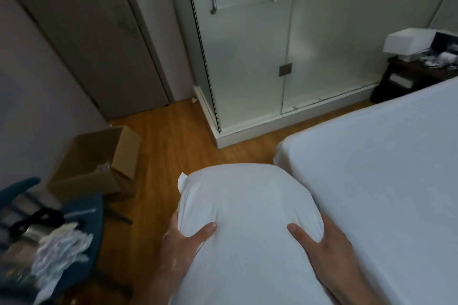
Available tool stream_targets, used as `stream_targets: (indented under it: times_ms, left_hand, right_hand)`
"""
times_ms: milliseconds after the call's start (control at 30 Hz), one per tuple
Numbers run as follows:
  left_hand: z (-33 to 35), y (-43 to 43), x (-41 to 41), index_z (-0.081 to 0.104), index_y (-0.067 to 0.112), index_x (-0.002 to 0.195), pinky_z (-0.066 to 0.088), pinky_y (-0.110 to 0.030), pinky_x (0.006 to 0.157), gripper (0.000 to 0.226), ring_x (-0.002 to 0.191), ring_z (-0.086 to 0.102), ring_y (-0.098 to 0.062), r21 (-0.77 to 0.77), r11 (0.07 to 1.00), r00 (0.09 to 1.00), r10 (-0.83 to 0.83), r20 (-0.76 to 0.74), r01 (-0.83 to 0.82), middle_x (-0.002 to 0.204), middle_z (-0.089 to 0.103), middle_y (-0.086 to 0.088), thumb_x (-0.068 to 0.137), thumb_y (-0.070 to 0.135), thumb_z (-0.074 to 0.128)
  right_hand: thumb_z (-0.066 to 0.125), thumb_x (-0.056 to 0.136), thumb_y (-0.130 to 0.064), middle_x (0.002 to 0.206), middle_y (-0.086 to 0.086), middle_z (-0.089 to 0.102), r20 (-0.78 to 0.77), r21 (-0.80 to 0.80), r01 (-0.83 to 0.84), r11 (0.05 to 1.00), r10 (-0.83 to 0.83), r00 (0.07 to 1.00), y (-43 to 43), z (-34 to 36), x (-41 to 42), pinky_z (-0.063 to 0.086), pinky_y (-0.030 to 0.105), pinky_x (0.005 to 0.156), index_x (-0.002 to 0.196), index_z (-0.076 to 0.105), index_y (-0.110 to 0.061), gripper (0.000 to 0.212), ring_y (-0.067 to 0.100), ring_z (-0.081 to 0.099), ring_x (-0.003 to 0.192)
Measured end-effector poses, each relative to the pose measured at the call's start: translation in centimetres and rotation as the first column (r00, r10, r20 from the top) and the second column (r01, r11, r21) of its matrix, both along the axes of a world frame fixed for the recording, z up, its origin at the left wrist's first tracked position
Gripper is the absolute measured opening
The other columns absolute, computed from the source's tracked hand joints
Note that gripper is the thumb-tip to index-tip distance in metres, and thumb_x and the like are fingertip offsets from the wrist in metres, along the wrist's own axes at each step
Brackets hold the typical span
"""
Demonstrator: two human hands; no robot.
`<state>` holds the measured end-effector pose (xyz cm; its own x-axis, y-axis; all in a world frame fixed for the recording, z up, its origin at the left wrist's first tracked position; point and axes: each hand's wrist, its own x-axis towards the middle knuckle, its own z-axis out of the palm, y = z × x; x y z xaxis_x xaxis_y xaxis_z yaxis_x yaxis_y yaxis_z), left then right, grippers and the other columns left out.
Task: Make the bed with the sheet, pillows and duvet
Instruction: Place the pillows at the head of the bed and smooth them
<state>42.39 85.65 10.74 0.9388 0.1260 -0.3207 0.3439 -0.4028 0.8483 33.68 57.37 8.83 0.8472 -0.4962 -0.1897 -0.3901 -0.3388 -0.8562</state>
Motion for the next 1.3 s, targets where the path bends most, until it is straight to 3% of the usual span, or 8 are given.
stream_targets:
  times_ms: [133,233,367,500,600,767,1000,1300]
  left_hand:
    - [0.4,-0.8,12.8,0.028,0.02,0.152,0.037,-0.05,0.111,0.109,0.135,0.044,-0.034,0.041,0.995,0.995,0.094,-0.044,-0.093,0.151,0.042,-0.007,0.066,0.066,0.076]
    - [1.0,-1.5,20.9,0.032,0.018,0.15,0.037,-0.05,0.111,0.105,0.134,0.044,-0.034,0.034,0.995,0.993,0.094,-0.067,-0.092,0.149,0.044,-0.007,0.067,0.062,0.078]
    - [1.1,-4.8,31.5,0.035,0.021,0.148,0.037,-0.048,0.11,0.104,0.132,0.045,-0.033,-0.002,0.997,0.995,0.079,-0.061,-0.079,0.148,0.046,-0.006,0.064,0.063,0.079]
    - [0.2,-8.6,44.1,0.048,0.021,0.14,0.046,-0.047,0.103,0.113,0.115,0.056,-0.029,-0.028,0.998,0.997,-0.058,-0.059,0.056,0.13,0.059,-0.003,0.045,0.073,0.08]
    - [-0.2,-12.5,55.3,0.048,0.023,0.141,0.048,-0.045,0.101,0.121,0.116,0.057,-0.028,-0.03,0.983,0.981,-0.182,-0.065,0.18,0.13,0.059,-0.002,0.039,0.078,0.083]
    - [-0.4,-20.4,70.4,0.058,0.023,0.128,0.053,-0.04,0.09,0.114,0.102,0.063,-0.02,-0.011,0.918,0.913,-0.395,-0.098,0.396,0.115,0.064,0.006,0.03,0.078,0.081]
    - [-2.3,-34.8,84.8,0.056,0.033,0.123,0.051,-0.035,0.085,0.101,0.1,0.063,-0.011,0.013,0.772,0.769,-0.632,-0.101,0.636,0.113,0.063,0.014,0.036,0.079,0.08]
    - [-1.8,-56.8,100.6,0.058,0.03,0.115,0.052,-0.038,0.085,0.095,0.098,0.064,-0.013,0.03,0.64,0.64,-0.763,-0.096,0.768,0.111,0.065,0.008,0.036,0.078,0.079]
  right_hand:
    - [0.067,0.069,-0.077,0.091,-0.03,0.061,-0.014,-0.062,-0.072,0.995,0.072,0.997,-1.9,1.5,14.4,0.042,0.017,0.071,0.117,0.056,-0.044,0.059,-0.007,0.056,0.086]
    - [0.065,0.069,-0.079,0.102,-0.021,0.064,-0.051,-0.09,-0.105,0.99,0.1,0.994,-3.3,2.8,22.9,0.047,0.031,0.083,0.127,0.053,-0.039,0.071,0.008,0.058,0.095]
    - [0.06,0.07,-0.081,0.115,-0.013,0.064,-0.08,-0.106,-0.066,0.992,0.057,0.995,-5.5,2.8,33.4,0.05,0.037,0.093,0.135,0.047,-0.033,0.082,0.014,0.058,0.102]
    - [0.058,0.072,-0.081,0.115,-0.012,0.061,-0.107,-0.112,0.069,0.991,-0.082,0.991,-8.3,1.3,43.0,0.05,0.04,0.096,0.135,0.045,-0.032,0.08,0.013,0.055,0.099]
    - [0.057,0.074,-0.08,0.122,-0.007,0.064,-0.117,-0.12,0.217,0.969,-0.231,0.966,-10.5,0.6,50.2,0.05,0.041,0.096,0.133,0.047,-0.031,0.077,0.014,0.054,0.099]
    - [0.059,0.071,-0.082,0.11,-0.014,0.066,-0.118,-0.142,0.419,0.897,-0.436,0.892,-14.8,1.4,58.4,0.049,0.035,0.082,0.124,0.052,-0.035,0.071,0.015,0.059,0.096]
    - [0.062,0.071,-0.078,0.102,-0.018,0.065,-0.118,-0.124,0.664,0.737,-0.675,0.728,-22.4,-0.2,67.1,0.048,0.036,0.079,0.122,0.053,-0.034,0.068,0.015,0.061,0.094]
    - [0.06,0.072,-0.078,0.101,-0.018,0.063,-0.095,-0.113,0.772,0.626,-0.78,0.619,-39.8,-0.1,80.3,0.045,0.03,0.078,0.124,0.051,-0.036,0.068,0.009,0.059,0.09]
